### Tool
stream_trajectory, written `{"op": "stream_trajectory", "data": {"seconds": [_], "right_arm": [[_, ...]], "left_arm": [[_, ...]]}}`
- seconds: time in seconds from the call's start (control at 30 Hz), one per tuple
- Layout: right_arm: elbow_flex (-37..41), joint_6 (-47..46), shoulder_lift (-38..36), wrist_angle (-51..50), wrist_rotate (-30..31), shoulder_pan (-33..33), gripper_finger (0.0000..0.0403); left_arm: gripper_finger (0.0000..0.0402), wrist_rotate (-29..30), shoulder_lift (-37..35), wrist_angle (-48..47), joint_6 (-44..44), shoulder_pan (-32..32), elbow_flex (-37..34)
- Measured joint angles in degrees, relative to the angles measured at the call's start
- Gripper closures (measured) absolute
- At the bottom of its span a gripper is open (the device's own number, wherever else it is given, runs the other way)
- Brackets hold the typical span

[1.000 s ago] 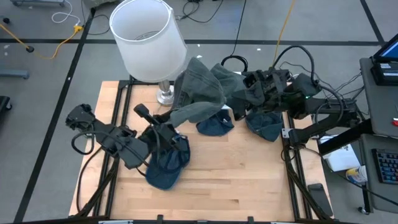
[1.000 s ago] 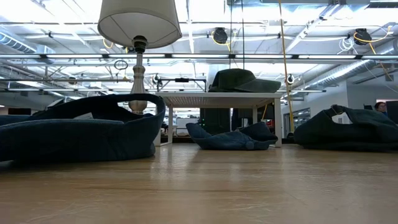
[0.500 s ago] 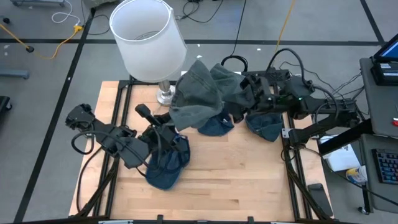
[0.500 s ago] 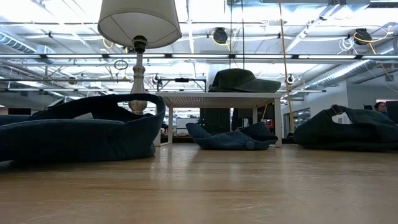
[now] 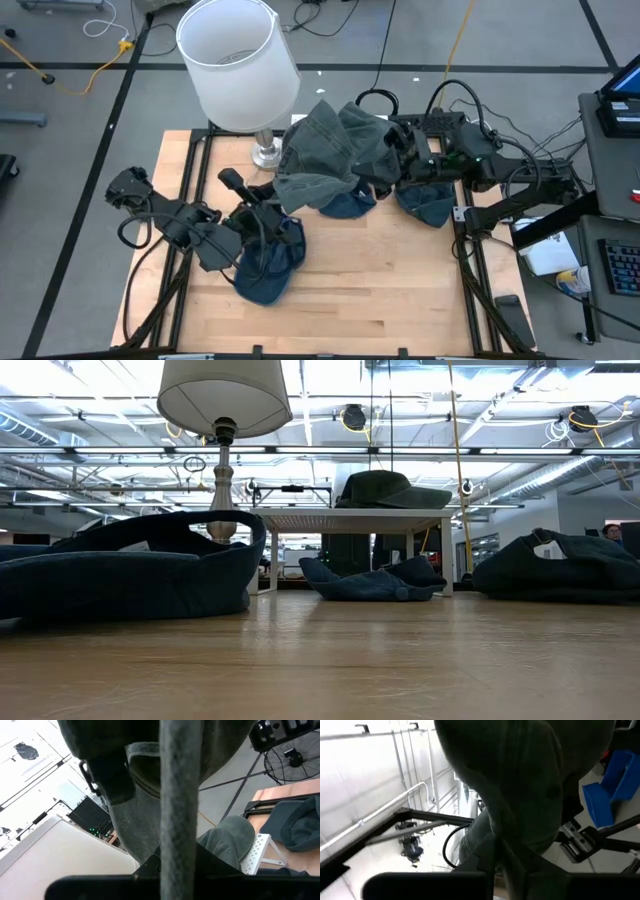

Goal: Pick & Place hat
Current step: Stack the gray cap on the gray caps on the shelf

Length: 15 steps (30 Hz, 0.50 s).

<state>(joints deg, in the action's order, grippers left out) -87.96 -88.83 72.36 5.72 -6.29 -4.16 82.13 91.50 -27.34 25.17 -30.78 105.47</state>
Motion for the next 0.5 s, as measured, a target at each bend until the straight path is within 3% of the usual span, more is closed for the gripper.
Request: {"op": "stream_trajectory", "data": {"seconds": [0.3, 0.5], "right_arm": [[0.0, 2.11, -2.55, -0.22, -1.33, 0.15, 0.0401], [0.0, 4.01, -6.21, -2.25, -1.29, 2.96, 0.0402]], "left_arm": [[0.0362, 0.23, -0.09, -0.35, -3.28, -0.94, 0.0], [0.0333, 0.29, -0.48, -6.91, -10.89, -4.72, 0.0]]}}
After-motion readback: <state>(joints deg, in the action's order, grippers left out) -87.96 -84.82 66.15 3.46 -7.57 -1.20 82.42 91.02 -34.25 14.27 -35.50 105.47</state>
